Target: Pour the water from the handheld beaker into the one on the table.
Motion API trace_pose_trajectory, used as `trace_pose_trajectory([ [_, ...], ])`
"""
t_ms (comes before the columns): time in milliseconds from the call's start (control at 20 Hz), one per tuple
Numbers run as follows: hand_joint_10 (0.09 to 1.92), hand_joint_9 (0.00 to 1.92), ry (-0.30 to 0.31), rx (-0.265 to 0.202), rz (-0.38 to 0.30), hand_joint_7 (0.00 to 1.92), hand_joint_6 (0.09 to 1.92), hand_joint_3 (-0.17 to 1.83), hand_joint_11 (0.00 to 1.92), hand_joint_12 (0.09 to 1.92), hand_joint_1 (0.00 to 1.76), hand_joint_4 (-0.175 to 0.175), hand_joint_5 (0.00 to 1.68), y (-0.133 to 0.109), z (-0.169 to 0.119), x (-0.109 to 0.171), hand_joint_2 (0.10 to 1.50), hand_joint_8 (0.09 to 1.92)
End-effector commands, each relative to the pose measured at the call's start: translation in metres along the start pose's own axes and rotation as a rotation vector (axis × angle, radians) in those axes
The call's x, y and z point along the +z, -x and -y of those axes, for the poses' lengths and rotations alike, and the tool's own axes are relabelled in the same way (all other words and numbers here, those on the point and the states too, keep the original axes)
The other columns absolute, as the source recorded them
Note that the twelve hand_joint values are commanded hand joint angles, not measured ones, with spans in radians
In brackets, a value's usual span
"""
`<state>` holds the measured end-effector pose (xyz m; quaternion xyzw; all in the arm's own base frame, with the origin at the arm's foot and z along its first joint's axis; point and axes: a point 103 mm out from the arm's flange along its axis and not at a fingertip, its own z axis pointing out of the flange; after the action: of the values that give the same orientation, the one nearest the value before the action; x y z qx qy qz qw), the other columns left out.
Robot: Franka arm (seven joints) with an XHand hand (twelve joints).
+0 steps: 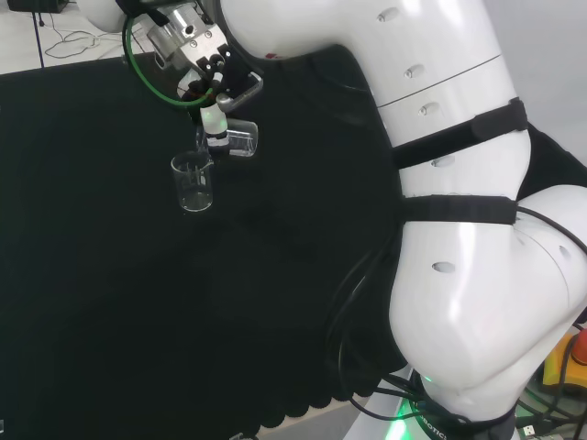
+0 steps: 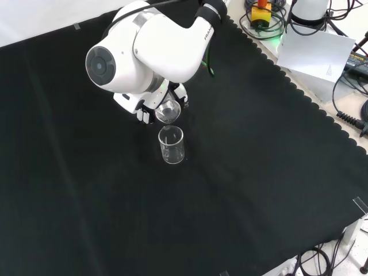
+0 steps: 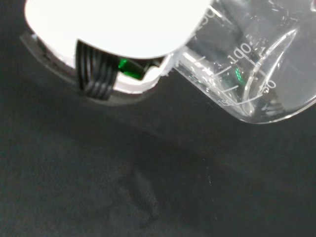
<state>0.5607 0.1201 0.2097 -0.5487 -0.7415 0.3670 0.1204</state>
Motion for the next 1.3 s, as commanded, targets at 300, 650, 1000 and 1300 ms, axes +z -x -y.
trace_pose_trajectory([
  [300,1.14,1.22,-0.024,0.006,0.026,1.08,1.22,1.08,0.92,1.1,1.43,-0.175,1.0,-0.005,0.001,-0.004,0.52,1.25],
  [650,1.14,1.22,-0.048,0.017,0.046,1.08,1.22,1.08,0.92,1.11,1.43,-0.175,1.0,-0.009,0.0,-0.005,0.52,1.26],
  [1000,1.14,1.22,-0.066,0.029,0.079,1.08,1.23,1.08,0.92,1.11,1.43,-0.175,1.0,-0.012,-0.001,-0.007,0.52,1.26],
  [1300,1.14,1.22,-0.074,0.034,0.09,1.08,1.23,1.08,0.92,1.11,1.43,-0.175,1.0,-0.016,-0.001,-0.01,0.52,1.26],
])
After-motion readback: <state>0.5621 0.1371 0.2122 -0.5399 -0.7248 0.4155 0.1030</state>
